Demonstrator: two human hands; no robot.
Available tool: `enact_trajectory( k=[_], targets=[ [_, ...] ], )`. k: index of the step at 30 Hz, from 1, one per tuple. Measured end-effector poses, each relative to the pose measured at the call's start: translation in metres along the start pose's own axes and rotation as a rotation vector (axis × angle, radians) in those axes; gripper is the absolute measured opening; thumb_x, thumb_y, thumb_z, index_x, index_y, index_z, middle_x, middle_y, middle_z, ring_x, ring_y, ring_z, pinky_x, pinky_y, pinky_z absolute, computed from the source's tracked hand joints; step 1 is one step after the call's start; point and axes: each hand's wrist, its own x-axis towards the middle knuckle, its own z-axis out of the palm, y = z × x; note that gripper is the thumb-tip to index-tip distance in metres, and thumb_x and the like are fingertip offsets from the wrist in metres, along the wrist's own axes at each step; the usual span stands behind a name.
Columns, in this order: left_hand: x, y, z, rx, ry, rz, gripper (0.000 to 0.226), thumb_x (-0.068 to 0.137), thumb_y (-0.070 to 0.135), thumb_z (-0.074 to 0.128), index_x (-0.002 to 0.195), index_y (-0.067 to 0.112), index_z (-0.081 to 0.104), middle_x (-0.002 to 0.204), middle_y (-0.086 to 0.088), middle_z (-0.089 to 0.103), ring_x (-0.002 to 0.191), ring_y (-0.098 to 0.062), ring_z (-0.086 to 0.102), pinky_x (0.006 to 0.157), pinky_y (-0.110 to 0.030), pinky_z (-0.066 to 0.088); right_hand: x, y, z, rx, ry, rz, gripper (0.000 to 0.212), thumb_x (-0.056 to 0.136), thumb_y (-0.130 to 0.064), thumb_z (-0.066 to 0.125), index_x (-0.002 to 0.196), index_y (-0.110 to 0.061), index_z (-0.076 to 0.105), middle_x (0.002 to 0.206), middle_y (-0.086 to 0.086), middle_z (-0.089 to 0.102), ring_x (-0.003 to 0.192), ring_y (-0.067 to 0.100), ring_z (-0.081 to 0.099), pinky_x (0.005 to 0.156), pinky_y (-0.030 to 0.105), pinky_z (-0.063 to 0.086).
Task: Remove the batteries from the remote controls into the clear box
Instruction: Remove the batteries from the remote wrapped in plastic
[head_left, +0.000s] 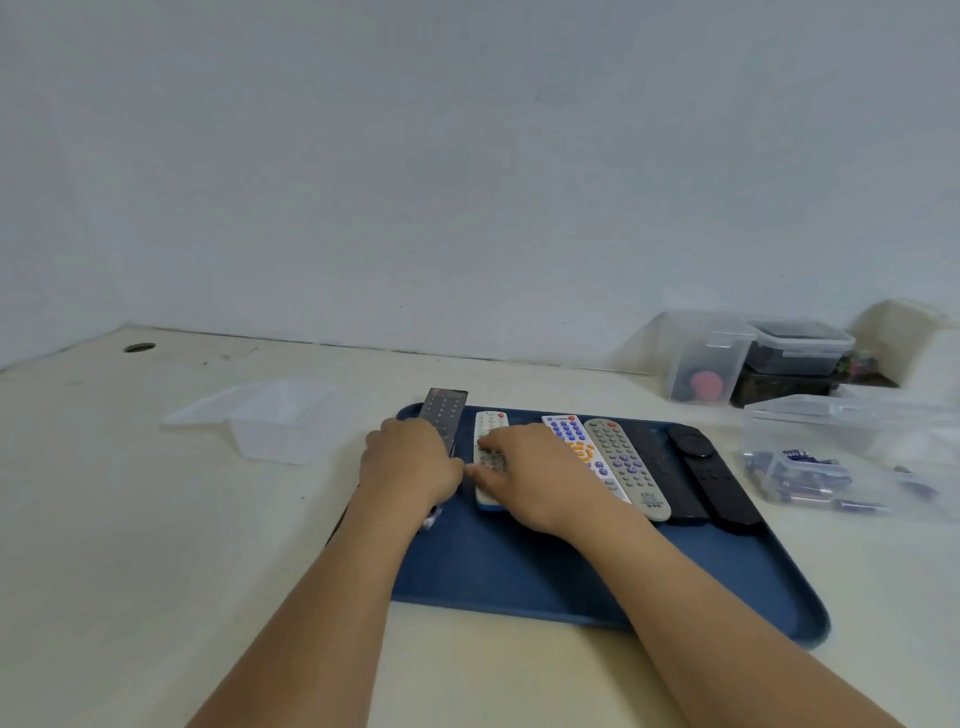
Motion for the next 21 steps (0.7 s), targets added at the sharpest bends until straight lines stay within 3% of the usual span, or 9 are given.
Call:
enact_trajectory(
  k=[2, 4, 7, 9, 11, 14, 17, 21],
  targets=[
    [-0.001, 0.001, 0.002, 0.071, 0.000, -0.021, 0.057, 0.090, 0.053, 0.061, 0.127, 0.011, 0.057, 0.129, -0.016, 0.051, 0.117, -0.033, 0.050, 0.083, -0.033, 0.038, -0.002, -0.002, -0.005, 0.029, -0.015, -0.003, 0.033, 0.095, -0.044, 0.058, 0.106, -0.015, 0.068, 0.111, 0.007, 0.068, 0.110, 0.026, 0.058, 0.086, 0.036, 0.047],
    [-0.004, 0.003, 0.002, 0.082, 0.033, -0.019, 0.062, 0.091, 0.060, 0.056, 0.128, 0.010, 0.055, 0.131, -0.016, 0.049, 0.119, -0.034, 0.047, 0.087, -0.036, 0.040, -0.006, 0.001, -0.017, 0.153, 0.076, 0.028, 0.040, 0.095, -0.041, 0.061, 0.127, -0.019, 0.064, 0.129, 0.001, 0.064, 0.121, 0.020, 0.055, 0.101, 0.035, 0.045],
    [-0.004, 0.010, 0.005, 0.032, 0.070, 0.039, 0.067, 0.095, 0.057, 0.050, 0.145, 0.012, 0.040, 0.141, -0.015, 0.042, 0.127, -0.036, 0.042, 0.097, -0.043, 0.042, -0.022, 0.023, -0.056, 0.283, 0.536, 0.114, 0.034, 0.093, -0.042, 0.061, 0.120, -0.022, 0.068, 0.122, -0.008, 0.068, 0.116, 0.012, 0.059, 0.097, 0.025, 0.043],
    [-0.001, 0.014, 0.006, 0.030, -0.035, 0.077, 0.066, 0.101, 0.050, 0.042, 0.158, 0.021, 0.024, 0.158, -0.011, 0.029, 0.136, -0.039, 0.035, 0.107, -0.048, 0.038, -0.033, 0.053, -0.089, 0.208, 0.726, 0.156, 0.034, 0.093, -0.041, 0.061, 0.118, -0.021, 0.070, 0.119, -0.005, 0.070, 0.112, 0.015, 0.062, 0.095, 0.030, 0.046],
    [0.004, 0.013, 0.006, 0.073, -0.107, 0.085, 0.062, 0.104, 0.037, 0.036, 0.161, 0.026, 0.017, 0.165, -0.007, 0.019, 0.139, -0.043, 0.032, 0.111, -0.048, 0.035, -0.040, 0.086, -0.117, 0.052, 0.666, 0.212, 0.038, 0.092, -0.042, 0.062, 0.122, -0.019, 0.068, 0.127, 0.001, 0.067, 0.117, 0.023, 0.059, 0.099, 0.038, 0.047],
    [0.010, 0.017, 0.006, 0.102, -0.117, 0.080, 0.058, 0.101, 0.023, 0.037, 0.158, 0.022, 0.024, 0.161, -0.008, 0.023, 0.135, -0.044, 0.035, 0.108, -0.047, 0.036, -0.055, 0.137, -0.146, -0.256, 0.412, 0.347, 0.048, 0.095, -0.054, 0.052, 0.130, -0.023, 0.062, 0.142, 0.001, 0.055, 0.134, 0.028, 0.045, 0.110, 0.047, 0.035],
    [0.015, 0.025, 0.003, 0.148, -0.145, 0.065, 0.054, 0.101, 0.022, 0.037, 0.154, 0.016, 0.030, 0.156, -0.010, 0.029, 0.134, -0.040, 0.037, 0.112, -0.046, 0.033, -0.069, 0.168, -0.154, -0.348, 0.131, 0.524, 0.067, 0.091, -0.077, 0.026, 0.123, -0.032, 0.063, 0.130, -0.004, 0.060, 0.131, 0.025, 0.046, 0.113, 0.062, 0.021],
    [0.011, 0.063, -0.011, 0.177, -0.038, 0.090, 0.054, 0.106, 0.042, 0.033, 0.152, 0.014, 0.034, 0.157, -0.008, 0.030, 0.139, -0.037, 0.030, 0.110, -0.047, 0.033, -0.084, 0.184, -0.139, -0.331, -0.005, 0.573, 0.089, 0.079, -0.089, 0.029, 0.144, -0.030, 0.046, 0.148, -0.002, 0.050, 0.132, 0.025, 0.048, 0.102, 0.048, 0.041]
  ],
)
